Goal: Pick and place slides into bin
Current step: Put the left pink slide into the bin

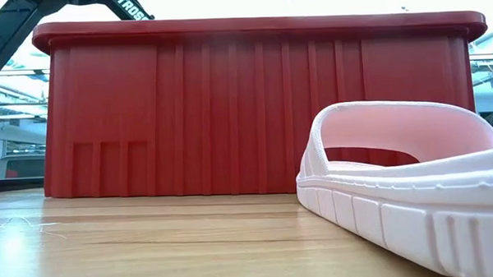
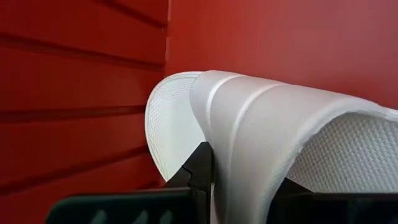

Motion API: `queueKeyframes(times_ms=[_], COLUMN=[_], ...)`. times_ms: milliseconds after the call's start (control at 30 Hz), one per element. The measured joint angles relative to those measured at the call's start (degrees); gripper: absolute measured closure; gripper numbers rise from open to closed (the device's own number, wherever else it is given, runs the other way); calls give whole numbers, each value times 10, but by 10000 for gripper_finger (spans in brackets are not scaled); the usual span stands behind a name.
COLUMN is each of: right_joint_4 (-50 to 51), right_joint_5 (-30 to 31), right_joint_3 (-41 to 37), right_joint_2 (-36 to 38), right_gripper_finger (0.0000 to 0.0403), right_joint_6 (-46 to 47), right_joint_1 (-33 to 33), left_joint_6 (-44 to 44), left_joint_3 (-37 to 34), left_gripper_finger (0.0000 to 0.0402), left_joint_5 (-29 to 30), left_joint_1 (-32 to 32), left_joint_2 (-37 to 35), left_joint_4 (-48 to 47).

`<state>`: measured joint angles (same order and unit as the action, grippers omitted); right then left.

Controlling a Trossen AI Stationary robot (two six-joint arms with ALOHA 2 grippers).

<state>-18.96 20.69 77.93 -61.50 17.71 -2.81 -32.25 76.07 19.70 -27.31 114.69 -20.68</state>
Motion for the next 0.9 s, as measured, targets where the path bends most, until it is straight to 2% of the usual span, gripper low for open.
queueKeyframes(times_ms=[133,333,567,733,900], right_joint_4=[0,0,0,0,0], right_joint_5=[0,0,-4,-15,-15], right_joint_3=[0,0,0,0,0], right_joint_2=[-3,-3,-3,-3,-3], right_gripper_finger=[197,197,197,197,197], right_joint_6=[-1,-3,0,5,7], right_joint_1=[-3,-3,-3,-3,-3], left_joint_6=[15,44,54,57,76], left_joint_3=[0,0,0,0,0], left_gripper_finger=[349,286,224,201,197], left_joint_5=[-15,-16,46,60,58], left_joint_1=[3,4,3,3,4], left_joint_2=[0,0,1,1,1], left_joint_4=[0,1,-5,-3,3])
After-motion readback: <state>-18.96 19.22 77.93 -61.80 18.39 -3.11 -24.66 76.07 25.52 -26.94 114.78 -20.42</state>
